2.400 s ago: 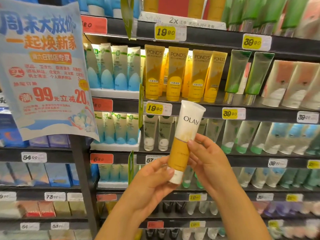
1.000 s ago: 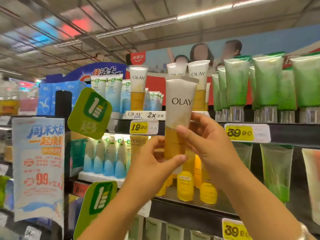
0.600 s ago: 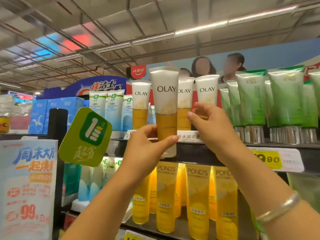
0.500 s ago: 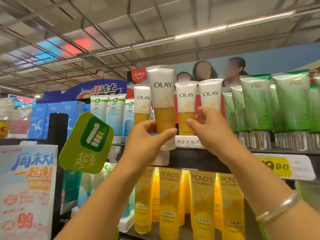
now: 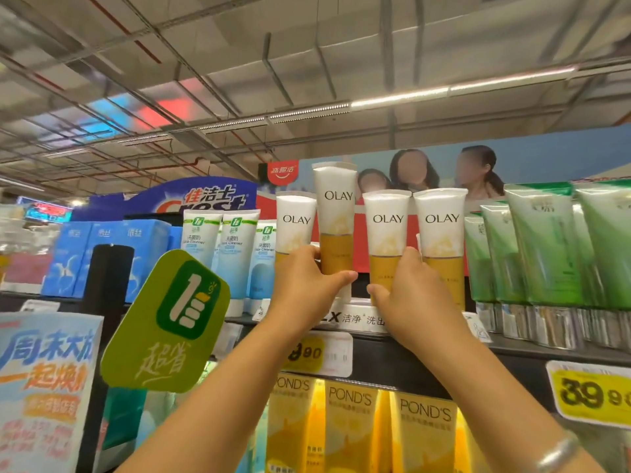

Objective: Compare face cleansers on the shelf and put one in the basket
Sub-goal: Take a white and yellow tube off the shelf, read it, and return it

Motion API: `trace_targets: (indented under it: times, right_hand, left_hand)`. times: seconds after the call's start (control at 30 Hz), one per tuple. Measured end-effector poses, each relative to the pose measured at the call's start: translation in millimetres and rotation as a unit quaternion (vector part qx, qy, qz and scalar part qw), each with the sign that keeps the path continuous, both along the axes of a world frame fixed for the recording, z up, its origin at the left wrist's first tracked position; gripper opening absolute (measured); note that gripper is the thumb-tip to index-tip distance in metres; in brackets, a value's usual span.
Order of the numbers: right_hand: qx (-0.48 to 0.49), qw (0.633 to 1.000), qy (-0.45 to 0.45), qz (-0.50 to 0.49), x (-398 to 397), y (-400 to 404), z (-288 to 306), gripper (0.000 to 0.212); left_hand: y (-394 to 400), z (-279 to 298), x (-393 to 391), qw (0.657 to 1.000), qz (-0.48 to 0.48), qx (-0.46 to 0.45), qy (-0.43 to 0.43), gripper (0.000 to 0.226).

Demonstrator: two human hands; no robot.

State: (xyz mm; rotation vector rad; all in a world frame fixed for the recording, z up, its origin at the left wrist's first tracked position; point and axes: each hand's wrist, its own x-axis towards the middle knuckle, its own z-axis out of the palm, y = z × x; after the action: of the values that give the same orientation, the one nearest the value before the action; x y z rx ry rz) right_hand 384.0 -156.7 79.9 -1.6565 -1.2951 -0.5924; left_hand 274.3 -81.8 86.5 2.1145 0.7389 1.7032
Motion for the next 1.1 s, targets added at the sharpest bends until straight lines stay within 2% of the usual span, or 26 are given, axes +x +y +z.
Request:
trace_targets:
  times: [0.13,0.27,0.4,0.5,0.6,0.7,1.1]
  right_hand:
    - [0.007,1.000,-0.009,-0.006,1.3,1.6,-0.3,0.057]
    - [0.005,1.000,-0.016,-0.018,1.4,2.2,-0.6,0.062]
    - [0.005,0.999,-0.017,-0.030,0.7,1.6,0.6,0.045]
    - [0.004,0.999,-0.013,-0.033,-0.1,1.0,2.1,0.042]
    - [0.006,0.999,-0.017,-0.033,-0.9,1.4,0.8,0.042]
    - [0.008,0.999,-0.019,-0.037,-2.7,2.9,-1.3,0.047]
    - [0.004,1.000,0.012,-0.010,-4.8,1.5,5.7,0.039]
  left_hand:
    - [-0.5,2.1,3.9,0.999,0.030,-0.001,0.031,0.026]
    - [-3.3,5.7,-0.5,0.996,0.038,-0.017,0.072,0.012]
    - [-5.9,6.6,-1.2,0.994,0.046,-0.027,0.097,0.020]
    - [-7.4,7.0,1.4,0.991,0.062,-0.035,0.114,0.024]
    - [-7.9,5.4,4.6,0.994,0.071,-0.015,0.087,0.024]
    - [-7.6,2.7,5.7,0.996,0.076,0.001,0.051,0.036]
    - [-2.4,2.7,0.1,0.990,0.103,0.013,0.091,0.039]
